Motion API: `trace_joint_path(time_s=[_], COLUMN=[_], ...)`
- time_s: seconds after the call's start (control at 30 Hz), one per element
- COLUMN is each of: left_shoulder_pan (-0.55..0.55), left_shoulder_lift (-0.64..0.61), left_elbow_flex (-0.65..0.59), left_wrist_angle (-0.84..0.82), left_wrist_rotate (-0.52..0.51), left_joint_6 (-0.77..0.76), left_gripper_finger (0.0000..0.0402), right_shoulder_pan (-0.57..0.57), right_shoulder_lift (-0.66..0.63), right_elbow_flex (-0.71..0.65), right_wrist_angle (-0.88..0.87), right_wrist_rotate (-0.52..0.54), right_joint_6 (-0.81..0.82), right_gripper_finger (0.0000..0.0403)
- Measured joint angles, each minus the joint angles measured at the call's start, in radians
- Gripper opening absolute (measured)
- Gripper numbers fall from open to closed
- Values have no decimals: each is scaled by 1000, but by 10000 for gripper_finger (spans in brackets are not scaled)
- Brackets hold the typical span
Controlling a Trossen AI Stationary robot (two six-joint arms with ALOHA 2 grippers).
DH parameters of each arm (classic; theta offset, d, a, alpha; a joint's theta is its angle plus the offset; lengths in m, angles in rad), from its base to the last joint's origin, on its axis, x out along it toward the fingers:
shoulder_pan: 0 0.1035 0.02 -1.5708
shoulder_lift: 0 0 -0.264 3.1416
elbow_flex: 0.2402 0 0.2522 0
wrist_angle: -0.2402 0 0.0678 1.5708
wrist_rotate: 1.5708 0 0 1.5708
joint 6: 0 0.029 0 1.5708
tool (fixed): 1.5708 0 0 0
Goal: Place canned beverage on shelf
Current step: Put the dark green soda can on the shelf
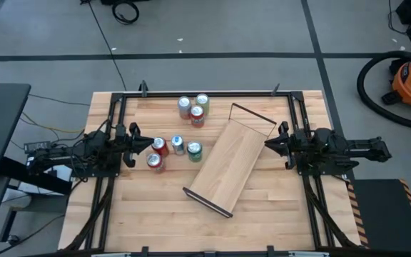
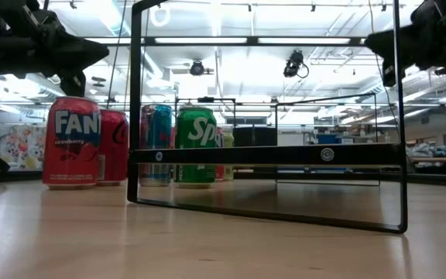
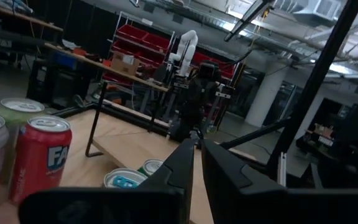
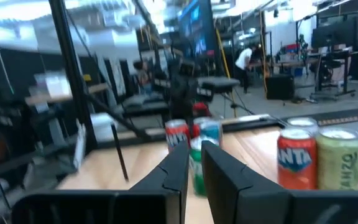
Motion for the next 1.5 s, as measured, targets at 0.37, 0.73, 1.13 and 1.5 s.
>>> trace_joint_path(time_s=[0.37, 0.73, 1.13, 1.5], left_shoulder_pan=[2, 2, -13, -24], left_shoulder_lift=[0, 0, 193, 410], left_elbow_flex=[0, 85, 387, 432], left_wrist_angle=[330, 533, -139, -149], left_wrist_rotate=[-16, -71, -80, -80], left_joint_6=[135, 358, 287, 295], left_gripper_finger=[43, 43, 43, 43], right_shoulder_pan=[0, 0, 3, 22], right_shoulder_lift=[0, 34, 489, 955], right_elbow_flex=[0, 11, 186, 499], right_wrist_angle=[162, 183, 250, 162], right_wrist_rotate=[98, 159, 255, 252], right_joint_6=[-53, 208, 95, 27], right_gripper_finger=[55, 53, 27, 20])
